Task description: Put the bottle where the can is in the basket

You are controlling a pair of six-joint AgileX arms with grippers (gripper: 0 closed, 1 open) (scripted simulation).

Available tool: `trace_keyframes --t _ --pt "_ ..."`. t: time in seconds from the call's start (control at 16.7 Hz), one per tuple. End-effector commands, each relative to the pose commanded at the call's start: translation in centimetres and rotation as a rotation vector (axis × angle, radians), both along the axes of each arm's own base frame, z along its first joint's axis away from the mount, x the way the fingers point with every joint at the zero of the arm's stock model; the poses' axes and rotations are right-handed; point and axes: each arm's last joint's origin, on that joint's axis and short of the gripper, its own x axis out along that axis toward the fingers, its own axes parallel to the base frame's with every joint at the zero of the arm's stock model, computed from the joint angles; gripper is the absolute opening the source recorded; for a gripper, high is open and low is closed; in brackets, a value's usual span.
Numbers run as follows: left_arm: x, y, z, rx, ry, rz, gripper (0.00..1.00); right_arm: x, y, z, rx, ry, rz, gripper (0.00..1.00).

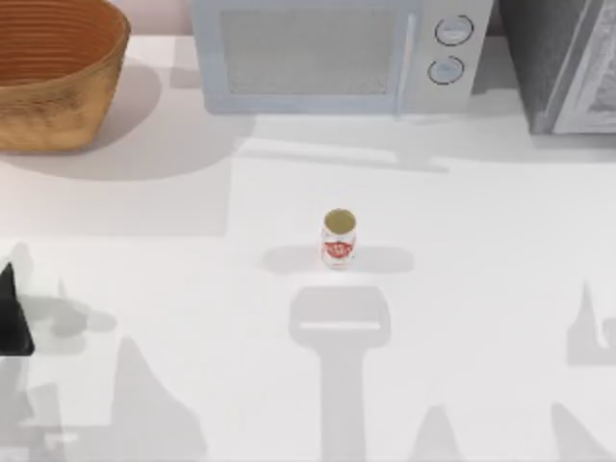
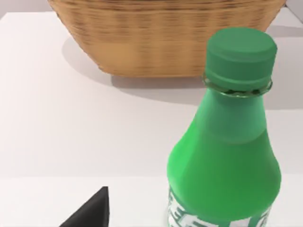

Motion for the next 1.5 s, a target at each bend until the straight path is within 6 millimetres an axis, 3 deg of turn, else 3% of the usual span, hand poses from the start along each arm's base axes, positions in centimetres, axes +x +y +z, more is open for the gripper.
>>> trace_keyframes --t 0.3,0.72,1.32,1.5 --pt "-0.1 0.6 -1.4 -0.016 0.047 0.002 1.0 0.0 0.0 0.0 0.0 0.0 0.0 1.0" --pt "0.0 0.6 -1.5 -0.017 0.049 0.0 1.0 0.0 0.0 0.0 0.0 0.0 0.0 1.0" --pt "5.2 0.6 -3.2 -0.019 0.055 0.002 1.0 0.0 0.0 0.0 0.0 0.0 0.0 1.0" --pt "5.6 0.5 -3.3 -0.018 0.051 0.002 1.0 0.0 0.0 0.0 0.0 0.0 0.0 1.0"
